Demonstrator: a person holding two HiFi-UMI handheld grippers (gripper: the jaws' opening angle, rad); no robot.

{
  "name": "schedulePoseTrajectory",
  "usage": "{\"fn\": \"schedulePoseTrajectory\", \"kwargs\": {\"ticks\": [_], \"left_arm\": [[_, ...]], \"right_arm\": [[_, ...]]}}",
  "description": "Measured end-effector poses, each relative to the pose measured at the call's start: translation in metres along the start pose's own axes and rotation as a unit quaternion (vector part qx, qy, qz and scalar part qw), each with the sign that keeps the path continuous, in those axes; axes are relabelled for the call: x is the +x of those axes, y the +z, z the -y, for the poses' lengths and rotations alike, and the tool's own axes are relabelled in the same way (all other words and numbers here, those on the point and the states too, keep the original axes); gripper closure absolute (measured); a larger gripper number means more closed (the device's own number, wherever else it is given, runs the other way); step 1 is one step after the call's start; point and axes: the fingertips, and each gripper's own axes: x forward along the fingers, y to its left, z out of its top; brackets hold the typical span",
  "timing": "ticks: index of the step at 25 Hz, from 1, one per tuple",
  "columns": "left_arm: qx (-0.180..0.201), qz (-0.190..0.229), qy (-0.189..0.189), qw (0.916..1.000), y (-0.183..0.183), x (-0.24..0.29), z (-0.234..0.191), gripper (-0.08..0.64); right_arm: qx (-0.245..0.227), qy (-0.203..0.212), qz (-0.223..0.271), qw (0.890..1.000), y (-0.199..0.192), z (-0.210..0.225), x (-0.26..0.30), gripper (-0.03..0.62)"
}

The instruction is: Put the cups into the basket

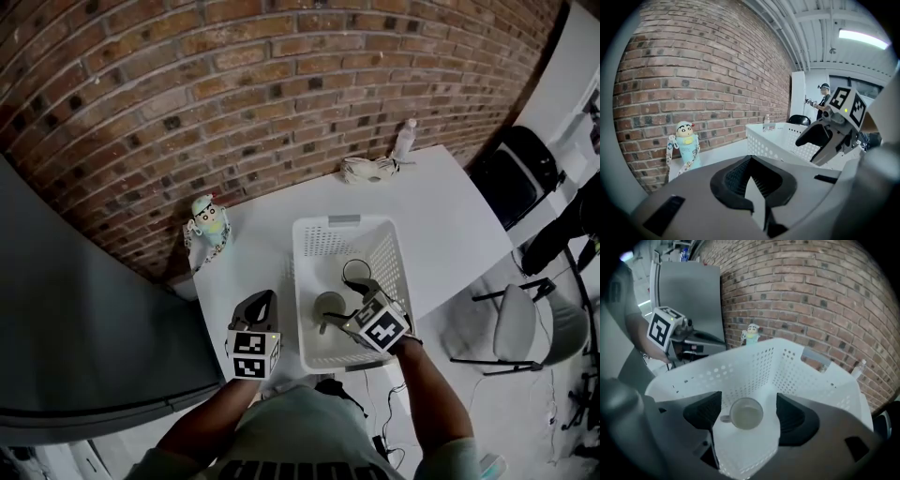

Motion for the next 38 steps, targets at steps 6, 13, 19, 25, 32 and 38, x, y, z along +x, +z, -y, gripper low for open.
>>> {"fn": "schedulePoseTrajectory", "kwargs": {"ticks": [6, 13, 19, 25, 32, 38], "left_arm": [[0.014, 0.036, -0.016, 0.9991, 0.028, -0.035, 0.004, 0.554], [0.006, 0.067, -0.022, 0.9975, 0.037, -0.097, -0.009, 0.554], [-0.005, 0.061, -0.01, 0.9981, 0.011, -0.152, -0.035, 0.554], [-0.014, 0.055, 0.015, 0.9983, -0.021, -0.196, -0.064, 0.554], [-0.029, 0.052, 0.034, 0.9977, -0.041, -0.226, -0.084, 0.554], [-0.026, 0.046, 0.023, 0.9983, -0.048, -0.226, -0.078, 0.554]], "right_arm": [[0.013, -0.083, 0.1, 0.992, 0.069, -0.02, -0.059, 0.45], [0.091, -0.108, 0.185, 0.972, 0.104, -0.111, -0.08, 0.558], [0.125, -0.109, 0.206, 0.964, 0.108, -0.182, -0.064, 0.577], [0.132, -0.104, 0.199, 0.965, 0.099, -0.227, -0.037, 0.577], [0.135, -0.097, 0.188, 0.968, 0.091, -0.253, -0.013, 0.578], [0.13, -0.097, 0.183, 0.97, 0.088, -0.26, -0.004, 0.578]]}}
